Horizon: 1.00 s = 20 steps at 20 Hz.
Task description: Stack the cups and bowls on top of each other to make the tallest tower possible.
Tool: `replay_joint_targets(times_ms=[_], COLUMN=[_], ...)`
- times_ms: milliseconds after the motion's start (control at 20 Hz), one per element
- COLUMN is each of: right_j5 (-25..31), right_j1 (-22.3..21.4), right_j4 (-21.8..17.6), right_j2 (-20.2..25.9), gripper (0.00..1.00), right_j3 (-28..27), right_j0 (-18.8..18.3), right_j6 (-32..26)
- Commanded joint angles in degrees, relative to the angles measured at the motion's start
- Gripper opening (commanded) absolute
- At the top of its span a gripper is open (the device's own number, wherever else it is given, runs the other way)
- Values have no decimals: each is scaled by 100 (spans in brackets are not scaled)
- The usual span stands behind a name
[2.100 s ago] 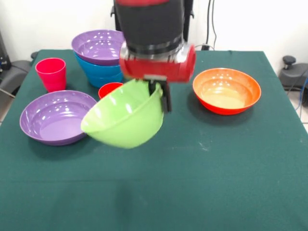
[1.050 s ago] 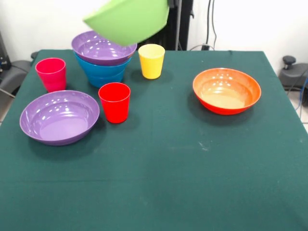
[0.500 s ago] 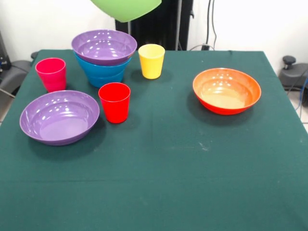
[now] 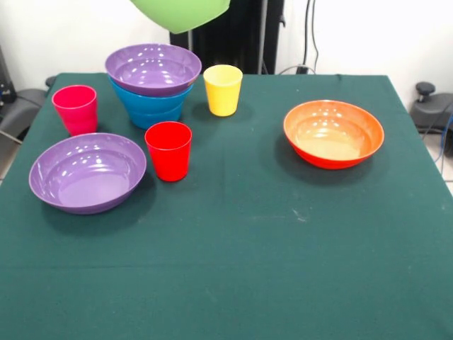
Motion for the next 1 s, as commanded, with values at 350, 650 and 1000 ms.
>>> replay_joint_targets(times_ms=[350,650,1000], right_j5=[-1395,-2073,-2448], right_j1=[515,814,1109], right_j4=[-230,-444,-676], right_j2=[81,75,34], gripper=[0,0,0], right_j3=[1180,1543,1640], right_j0=[-453,-704,-815], right_j6=[-38,27,77])
